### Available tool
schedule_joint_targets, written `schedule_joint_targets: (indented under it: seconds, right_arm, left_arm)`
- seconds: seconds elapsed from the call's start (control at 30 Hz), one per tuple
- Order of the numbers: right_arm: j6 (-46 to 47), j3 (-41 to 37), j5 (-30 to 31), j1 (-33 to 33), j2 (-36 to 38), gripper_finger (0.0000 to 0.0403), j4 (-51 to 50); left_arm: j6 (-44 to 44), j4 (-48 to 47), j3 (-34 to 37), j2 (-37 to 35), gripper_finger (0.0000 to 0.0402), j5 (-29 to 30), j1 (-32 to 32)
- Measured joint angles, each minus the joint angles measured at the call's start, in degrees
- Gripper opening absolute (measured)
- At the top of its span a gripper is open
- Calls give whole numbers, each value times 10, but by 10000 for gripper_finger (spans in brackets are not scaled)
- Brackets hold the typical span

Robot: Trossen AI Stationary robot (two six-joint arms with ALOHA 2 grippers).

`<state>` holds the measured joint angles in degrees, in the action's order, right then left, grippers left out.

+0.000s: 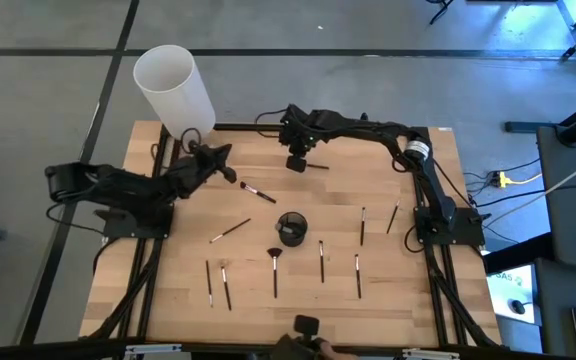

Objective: Pick & Place Makeup Brushes
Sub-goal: Put the eyeshadow brush into the makeup organizer

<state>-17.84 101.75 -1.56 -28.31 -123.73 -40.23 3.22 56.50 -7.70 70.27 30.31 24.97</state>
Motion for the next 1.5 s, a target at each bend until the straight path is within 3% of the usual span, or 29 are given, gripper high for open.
schedule_joint_targets:
  seconds: [0.1, 0.27, 0.4, 0.53, 0.97, 1.27, 1.5]
  right_arm:
    - [-1, 0, -11, -3, -4, 36, -4]
    - [-4, 0, -79, -4, -9, 105, -10]
    - [-2, 0, -81, -2, -12, 151, -8]
    - [5, 0, -80, 3, -17, 164, -4]
    - [11, 0, -47, 28, -50, 116, -3]
    - [42, 1, -26, 28, -51, 16, -22]
    - [55, 24, -25, 27, -52, 5, -27]
  left_arm:
    - [-4, 14, -12, 38, 6, 0, 0]
    - [-11, 33, -34, 101, 6, 0, 0]
    - [-20, 57, -51, 144, 7, 1, 0]
    - [-20, 72, -70, 180, 8, 1, 0]
    - [-25, 94, -108, 280, 5, 2, 0]
    - [-60, 98, -107, 292, 6, 1, 1]
    - [-121, 127, -107, 292, 2, 4, 8]
